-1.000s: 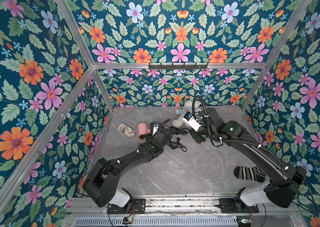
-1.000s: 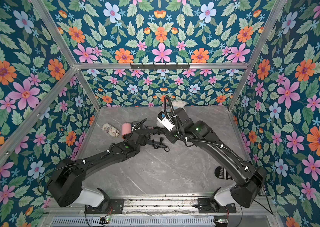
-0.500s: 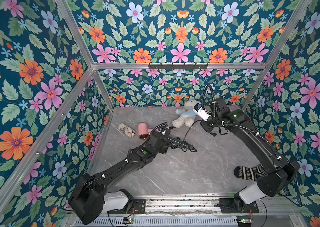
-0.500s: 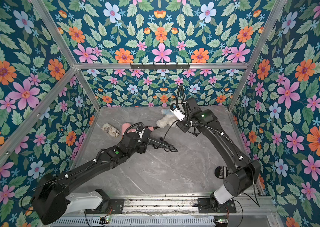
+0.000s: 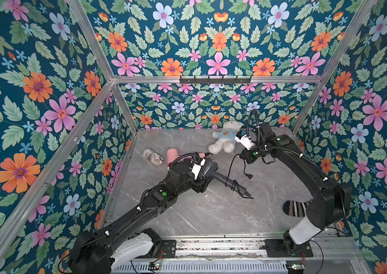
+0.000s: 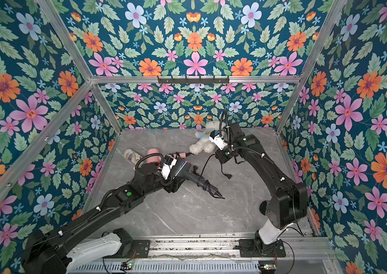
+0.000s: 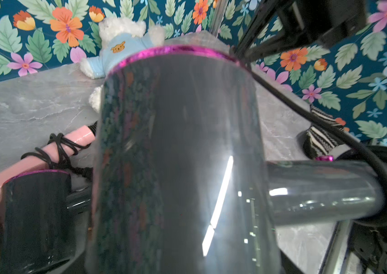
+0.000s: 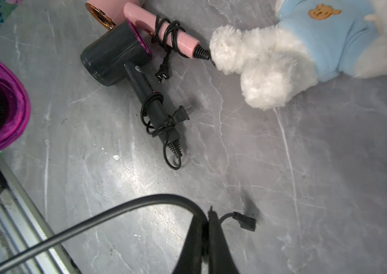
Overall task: Wrap the cord around the hair dryer
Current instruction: Wrap the power cord around the hair dryer.
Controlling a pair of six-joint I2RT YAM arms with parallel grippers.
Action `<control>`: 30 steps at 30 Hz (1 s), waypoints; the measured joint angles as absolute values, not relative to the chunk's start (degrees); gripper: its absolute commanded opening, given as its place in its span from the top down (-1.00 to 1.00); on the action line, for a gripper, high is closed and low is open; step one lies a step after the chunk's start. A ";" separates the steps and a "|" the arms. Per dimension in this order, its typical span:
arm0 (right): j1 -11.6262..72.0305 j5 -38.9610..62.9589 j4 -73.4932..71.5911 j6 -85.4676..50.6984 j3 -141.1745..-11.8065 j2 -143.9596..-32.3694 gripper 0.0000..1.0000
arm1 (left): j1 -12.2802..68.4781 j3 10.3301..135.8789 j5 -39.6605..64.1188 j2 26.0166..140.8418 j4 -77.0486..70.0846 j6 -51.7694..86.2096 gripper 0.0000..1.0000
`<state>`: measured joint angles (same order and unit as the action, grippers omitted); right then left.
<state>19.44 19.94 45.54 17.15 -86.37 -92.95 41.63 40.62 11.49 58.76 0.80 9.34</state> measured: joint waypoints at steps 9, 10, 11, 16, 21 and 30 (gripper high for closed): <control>19.16 27.35 27.46 6.26 -69.08 -88.05 1.00 | 41.30 41.63 11.38 61.49 -8.73 19.07 1.00; 19.14 27.88 25.26 5.04 -67.20 -87.46 1.00 | 41.30 41.91 11.09 62.33 -9.58 20.29 1.00; 19.11 28.40 22.76 3.70 -65.01 -86.76 1.00 | 41.30 42.30 10.39 63.16 -10.31 21.43 1.00; 19.03 31.70 10.07 -3.77 -53.78 -83.00 1.00 | 41.28 43.20 5.04 66.65 -14.20 25.85 1.00; 19.00 33.89 0.16 -11.97 -45.21 -79.83 1.00 | 41.30 43.51 -2.66 69.78 -15.05 29.98 1.00; 24.12 32.88 -2.63 -19.27 -44.84 -74.28 1.00 | 42.50 46.06 -19.70 75.88 -15.25 34.50 1.00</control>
<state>24.12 32.88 -2.63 -19.27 -44.84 -74.28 42.50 46.06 -19.70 75.88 -15.25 34.50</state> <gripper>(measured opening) 0.075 0.758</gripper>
